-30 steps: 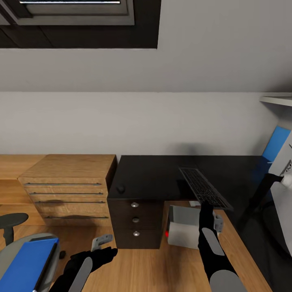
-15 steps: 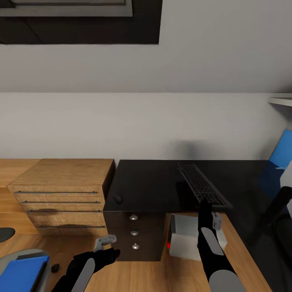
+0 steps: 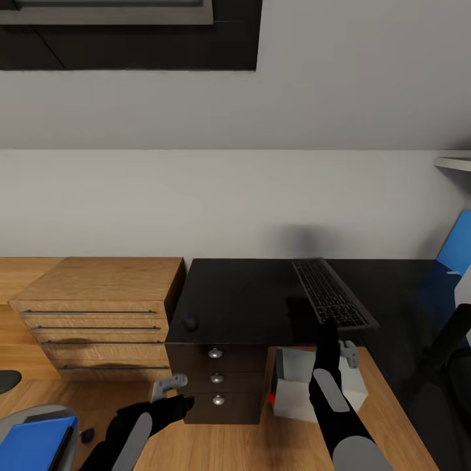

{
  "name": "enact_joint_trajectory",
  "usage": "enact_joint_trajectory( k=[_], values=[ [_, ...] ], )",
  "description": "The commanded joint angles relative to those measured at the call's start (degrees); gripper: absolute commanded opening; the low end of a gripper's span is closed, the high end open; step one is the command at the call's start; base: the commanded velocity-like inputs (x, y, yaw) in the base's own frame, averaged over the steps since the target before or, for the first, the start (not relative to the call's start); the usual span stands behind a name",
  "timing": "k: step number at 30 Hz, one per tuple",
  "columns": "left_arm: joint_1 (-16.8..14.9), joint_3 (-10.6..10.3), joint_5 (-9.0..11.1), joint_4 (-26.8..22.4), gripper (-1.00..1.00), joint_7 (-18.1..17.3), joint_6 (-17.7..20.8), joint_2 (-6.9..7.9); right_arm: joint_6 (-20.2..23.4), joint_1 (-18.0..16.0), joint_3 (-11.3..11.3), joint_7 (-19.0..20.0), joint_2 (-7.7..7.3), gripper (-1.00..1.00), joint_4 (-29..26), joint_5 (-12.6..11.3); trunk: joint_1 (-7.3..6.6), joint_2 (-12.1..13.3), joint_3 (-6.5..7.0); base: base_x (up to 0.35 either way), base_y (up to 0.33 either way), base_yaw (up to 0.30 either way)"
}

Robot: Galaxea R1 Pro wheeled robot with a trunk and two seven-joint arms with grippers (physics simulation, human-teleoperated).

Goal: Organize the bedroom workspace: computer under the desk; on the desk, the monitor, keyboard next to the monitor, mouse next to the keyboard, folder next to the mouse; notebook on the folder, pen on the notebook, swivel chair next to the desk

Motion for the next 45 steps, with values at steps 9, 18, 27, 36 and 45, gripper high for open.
enact_joint_trajectory(
  k=[9,18,27,36,45],
  values=[
    [-0.03,-0.01,0.69,-1.22,1.00,0.54,0.35,0.00,-1.32,-0.05,0.40,0.35,0.05,-1.00,0.77,-0.25,1.76,-3.25,-1.50,0.000,0.000,0.000],
    [-0.03,-0.01,0.69,-1.23,1.00,0.54,0.35,0.00,-1.24,-0.05,0.33,0.33,0.05,-1.00,0.84,-0.38,3.74,-6.86,-3.12,0.000,0.000,0.000],
    [-0.03,0.02,0.69,-1.23,1.00,0.54,0.35,0.00,-1.25,-0.13,0.33,-0.16,-0.02,-1.00,3.14,-0.41,5.71,-10.47,-4.73,0.000,0.000,0.000],
    [-0.03,-0.01,0.69,-1.22,1.00,0.54,0.31,0.00,-1.22,-0.14,0.33,-0.25,-0.04,-1.00,3.32,-0.48,7.69,-14.08,-6.35,0.000,0.000,0.000],
    [-0.03,-0.01,0.69,-1.23,1.00,0.56,0.33,0.00,-1.22,-0.14,0.33,-0.28,-0.04,-1.00,3.34,-0.47,9.67,-17.69,-7.96,0.000,0.000,0.000]
  ],
)
